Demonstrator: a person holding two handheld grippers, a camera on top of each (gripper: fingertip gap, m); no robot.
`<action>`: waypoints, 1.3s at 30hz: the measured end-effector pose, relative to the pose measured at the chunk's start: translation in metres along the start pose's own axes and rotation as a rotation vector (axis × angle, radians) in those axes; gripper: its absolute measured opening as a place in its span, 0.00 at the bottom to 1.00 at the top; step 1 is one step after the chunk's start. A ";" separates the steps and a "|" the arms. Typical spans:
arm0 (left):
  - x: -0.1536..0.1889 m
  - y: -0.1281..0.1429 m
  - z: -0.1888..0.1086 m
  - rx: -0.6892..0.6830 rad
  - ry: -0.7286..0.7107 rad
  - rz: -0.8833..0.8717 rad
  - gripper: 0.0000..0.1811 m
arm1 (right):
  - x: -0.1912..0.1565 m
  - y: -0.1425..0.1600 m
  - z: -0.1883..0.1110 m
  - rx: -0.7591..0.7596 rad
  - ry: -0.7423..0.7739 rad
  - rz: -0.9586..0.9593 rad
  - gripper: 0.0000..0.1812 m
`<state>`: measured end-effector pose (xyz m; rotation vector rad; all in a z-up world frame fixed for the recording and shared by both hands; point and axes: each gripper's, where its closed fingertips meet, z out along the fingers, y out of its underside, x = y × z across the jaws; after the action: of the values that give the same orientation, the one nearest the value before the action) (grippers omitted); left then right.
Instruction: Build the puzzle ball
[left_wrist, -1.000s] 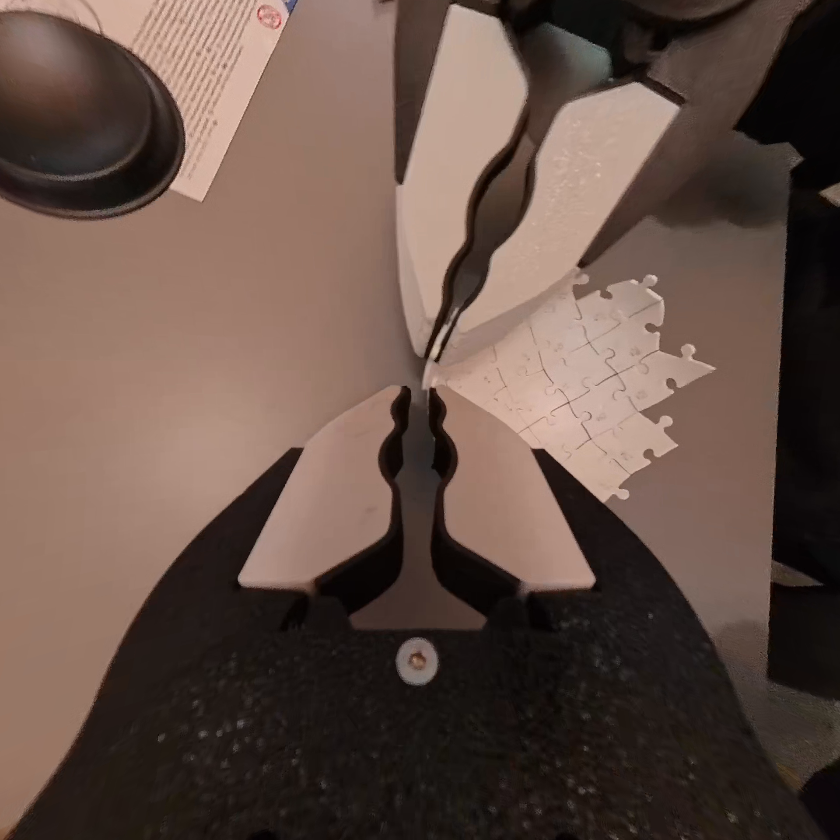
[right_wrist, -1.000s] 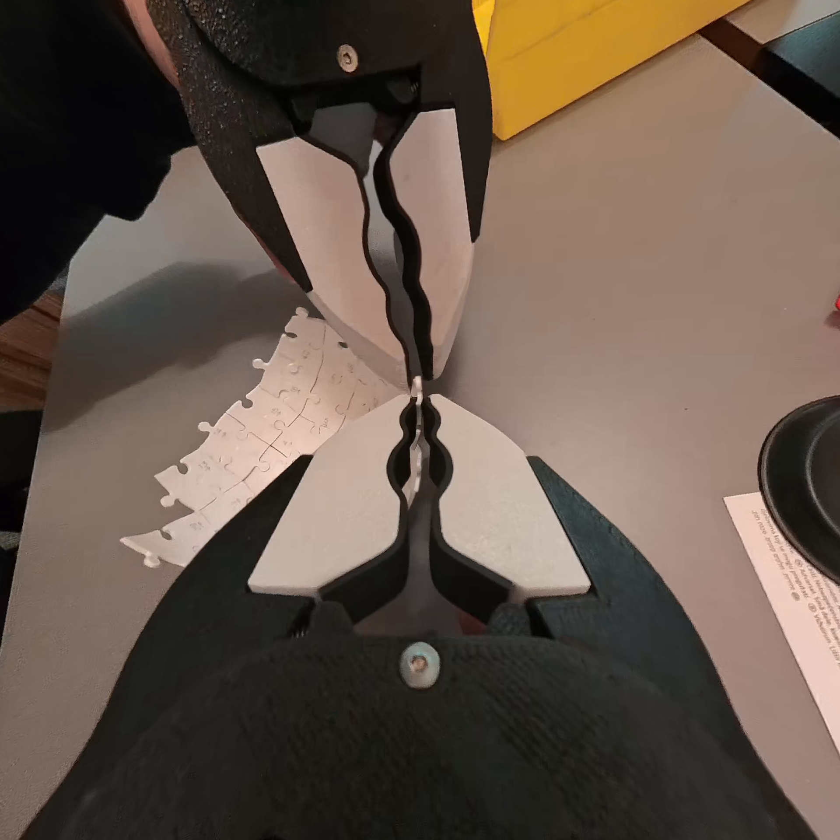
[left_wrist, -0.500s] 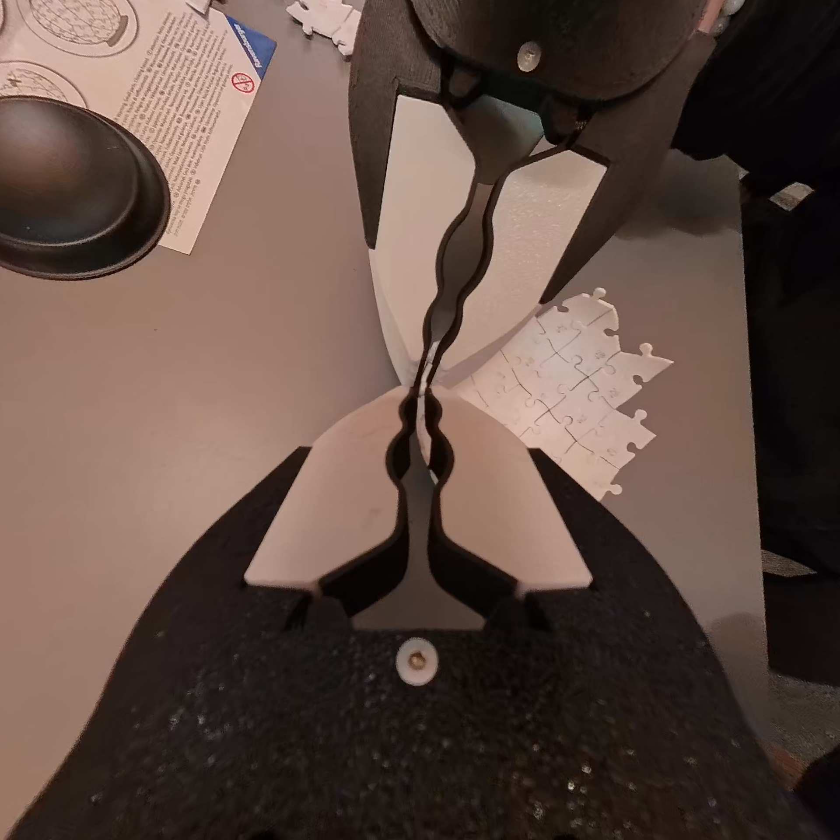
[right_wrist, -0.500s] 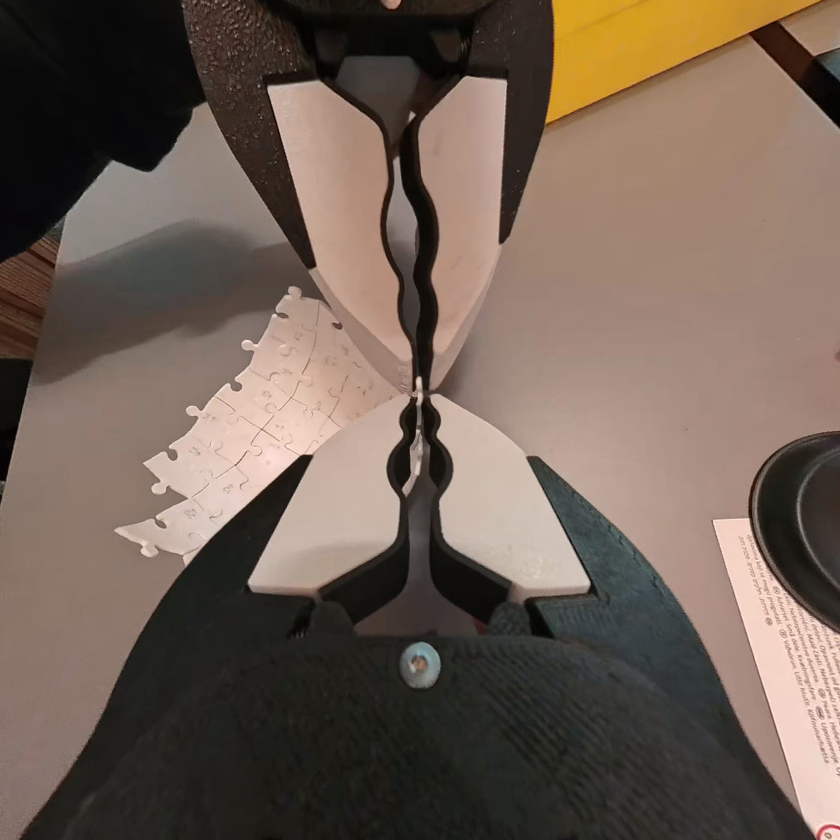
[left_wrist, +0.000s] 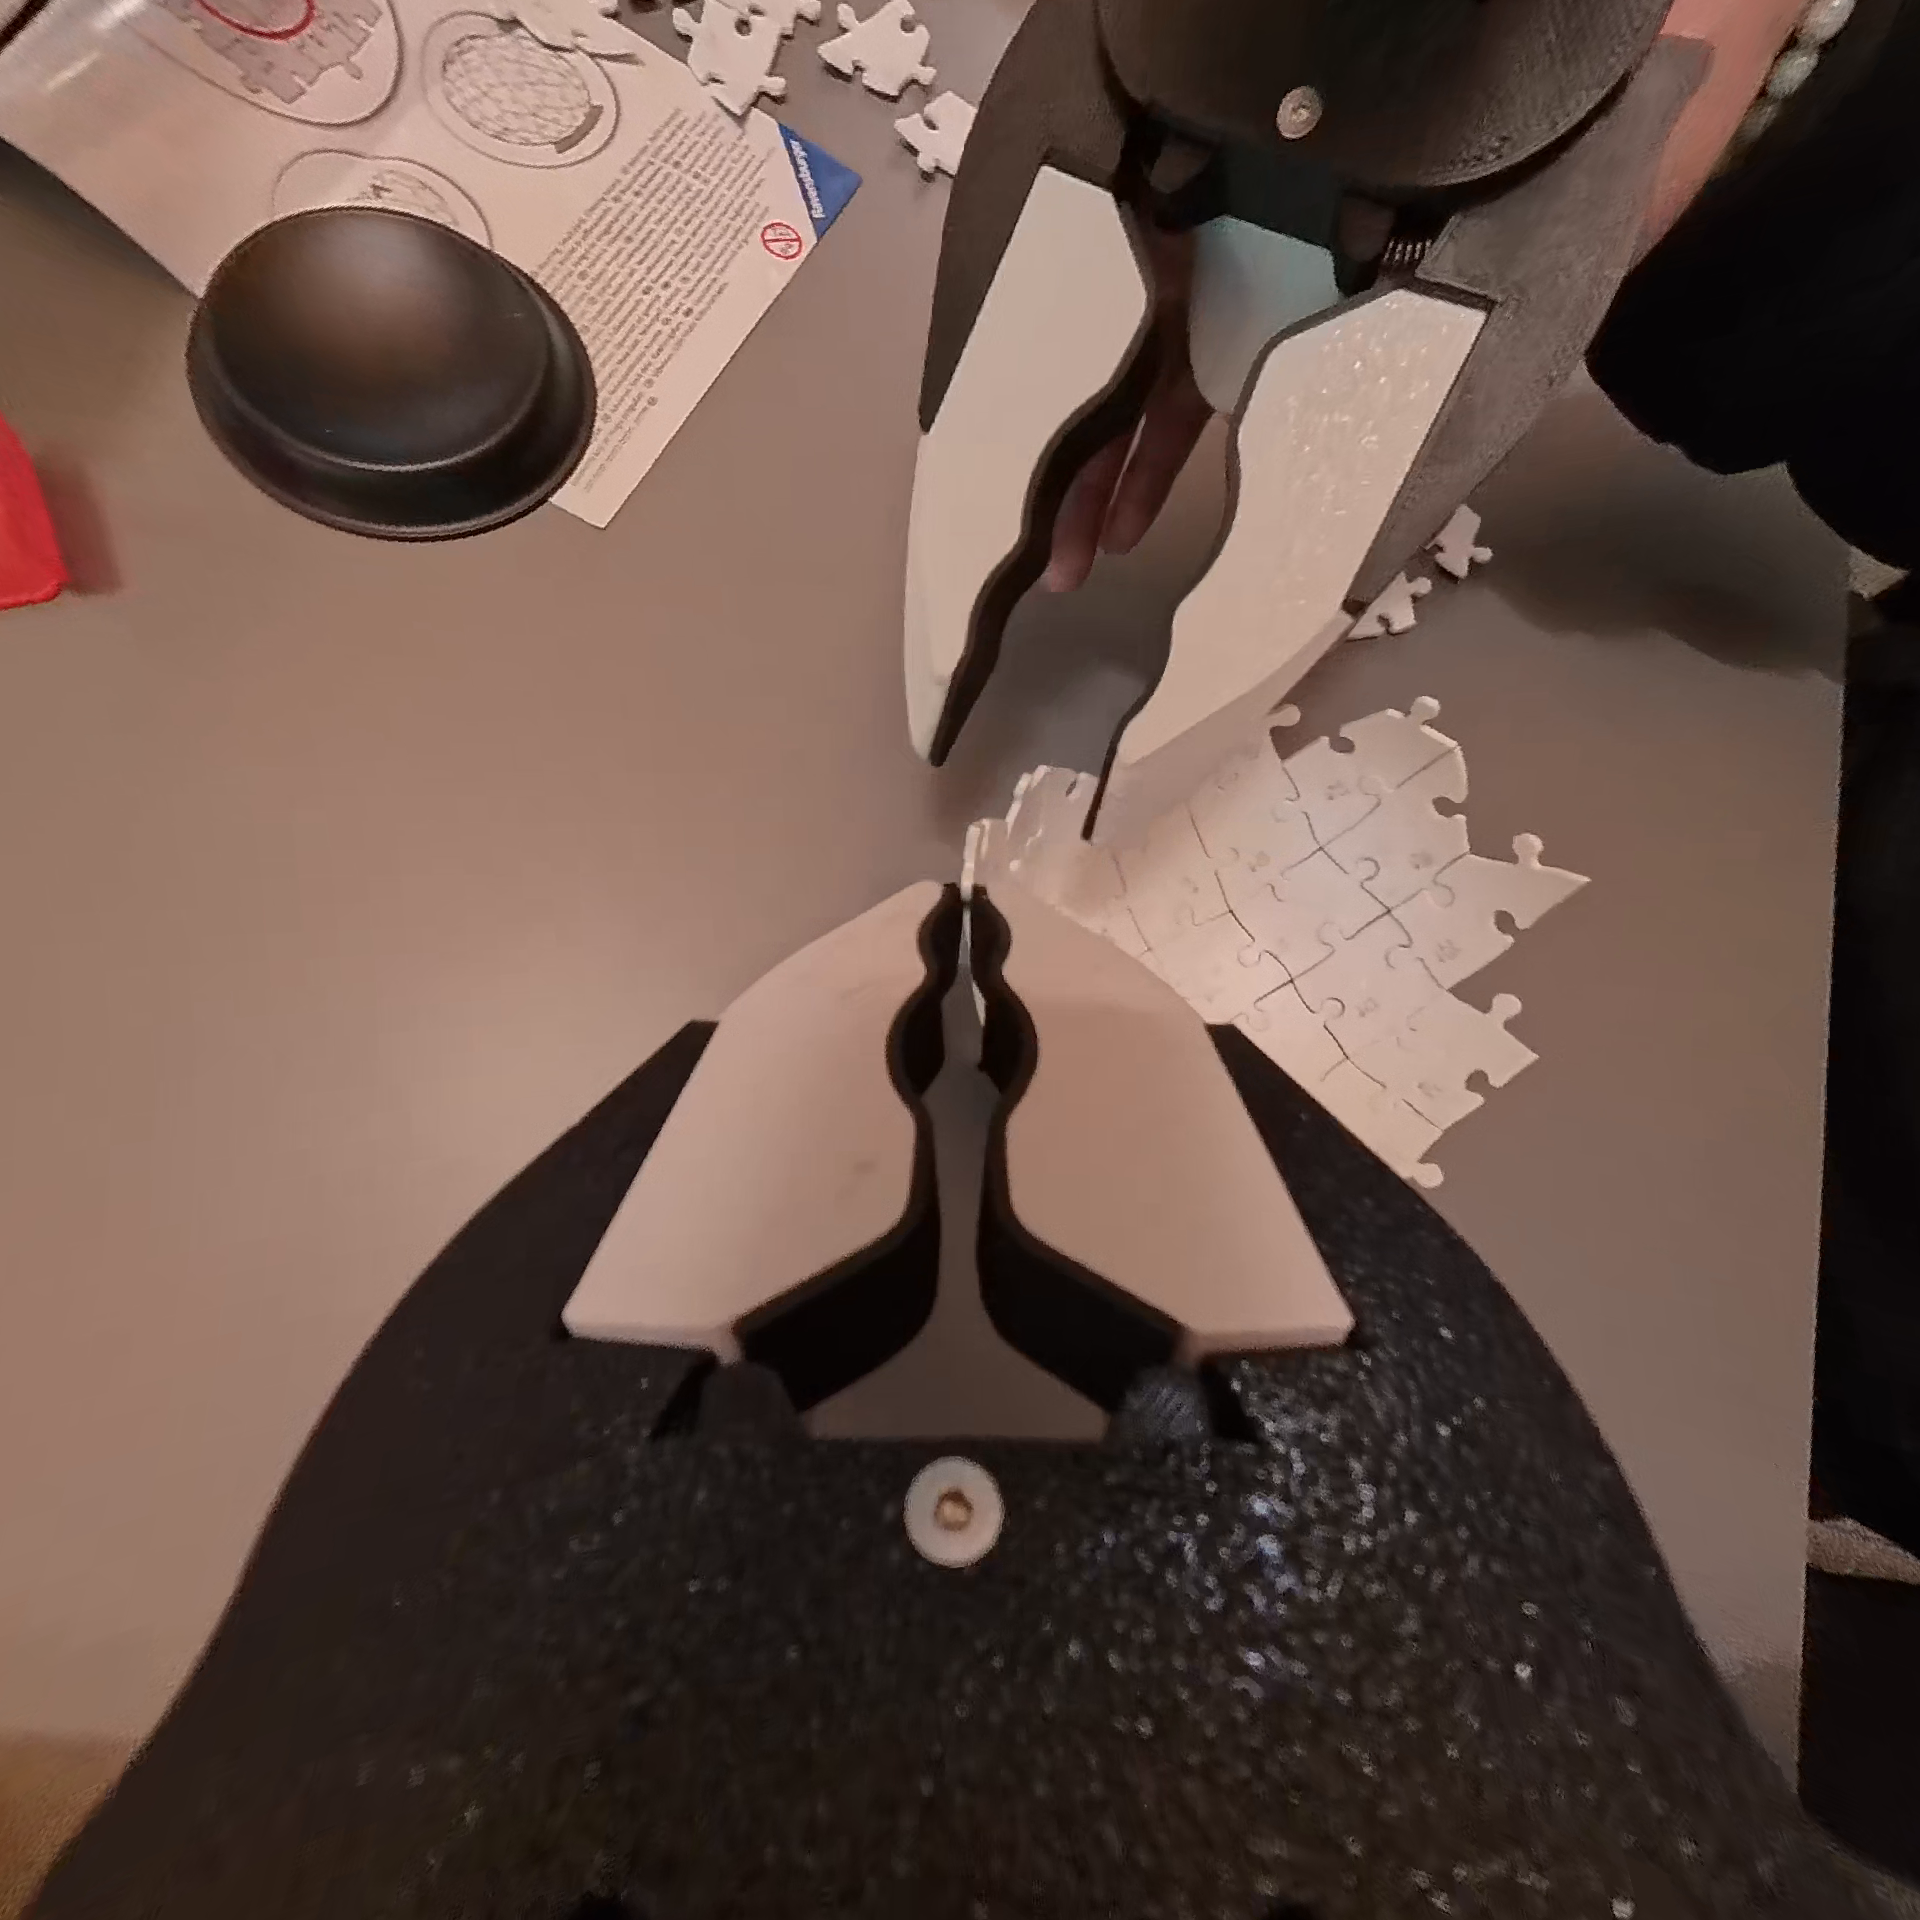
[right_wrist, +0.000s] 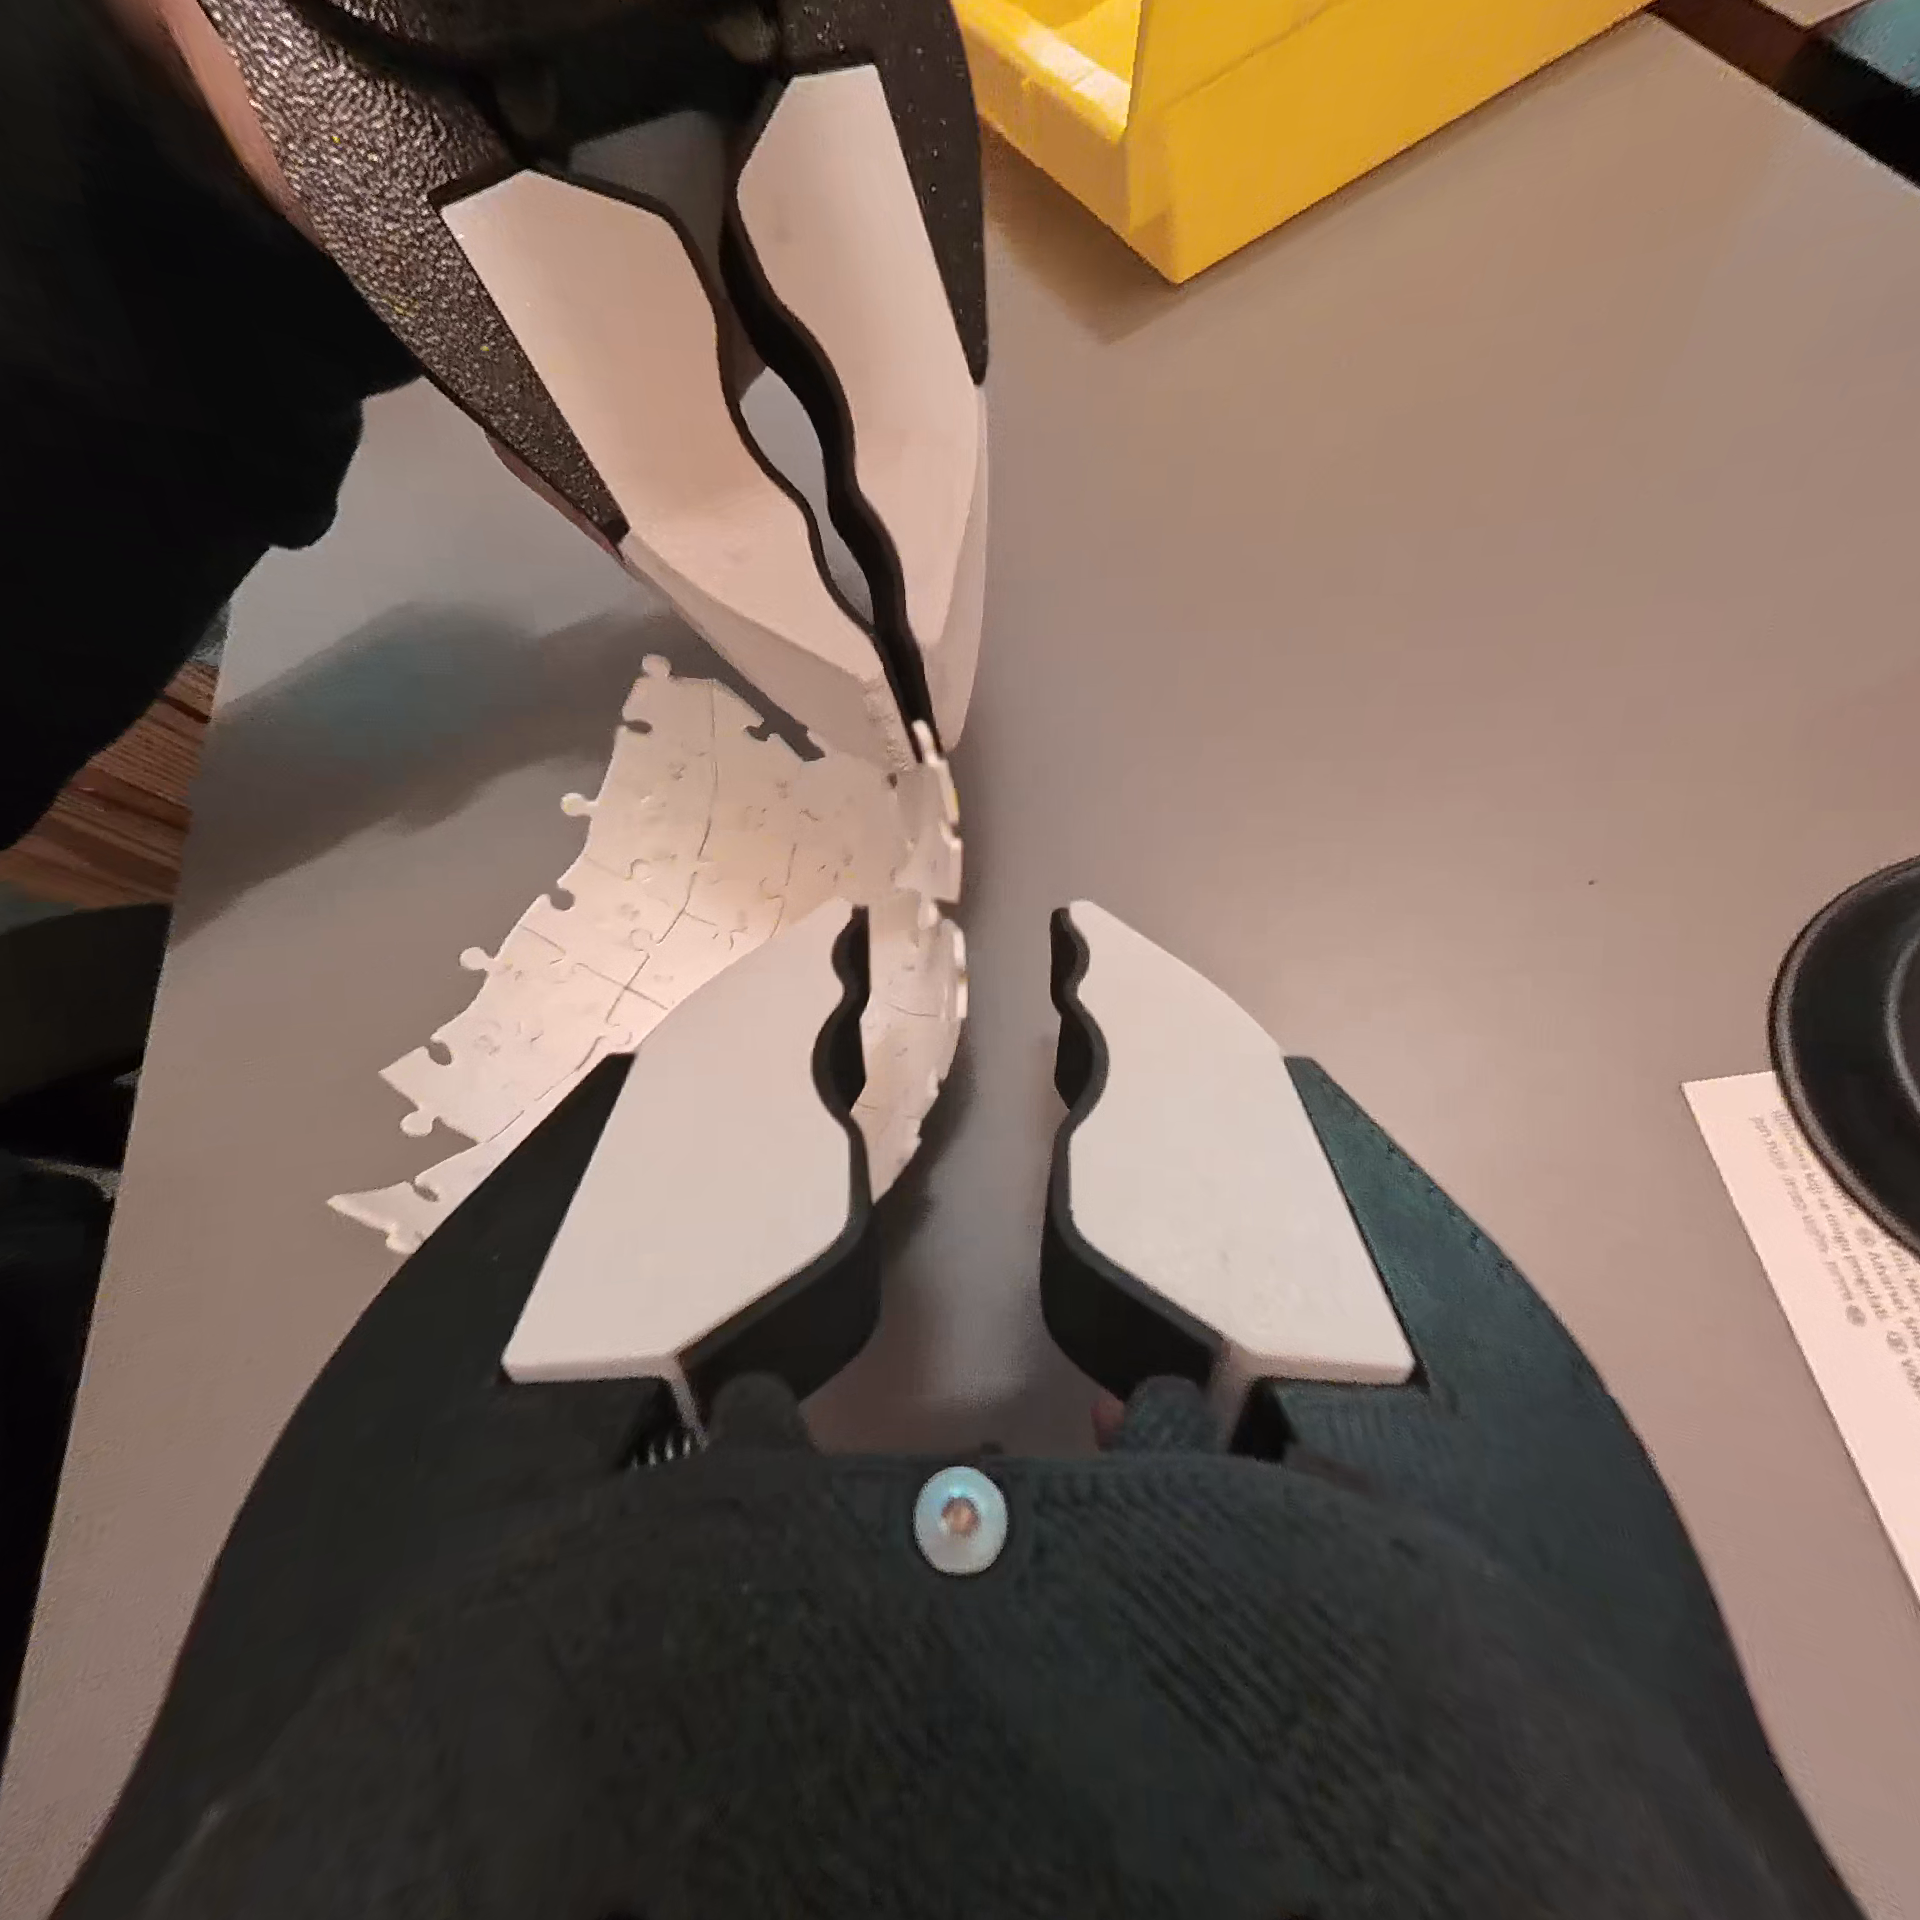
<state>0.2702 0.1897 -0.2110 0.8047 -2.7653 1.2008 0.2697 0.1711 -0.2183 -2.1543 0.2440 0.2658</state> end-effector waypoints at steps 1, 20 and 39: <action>0.000 0.000 0.000 0.007 -0.008 -0.005 0.01 | 0.000 0.001 -0.001 -0.001 -0.003 0.005 0.18; -0.001 0.002 0.014 -0.064 -0.042 0.032 0.01 | 0.004 0.015 -0.002 -0.136 -0.098 0.129 0.15; -0.011 0.015 0.006 -0.034 -0.071 -0.011 0.01 | 0.005 0.011 0.030 -0.322 -0.309 0.038 0.14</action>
<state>0.2735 0.1991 -0.2278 0.8748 -2.8246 1.1423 0.2687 0.1895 -0.2446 -2.3855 0.0670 0.6929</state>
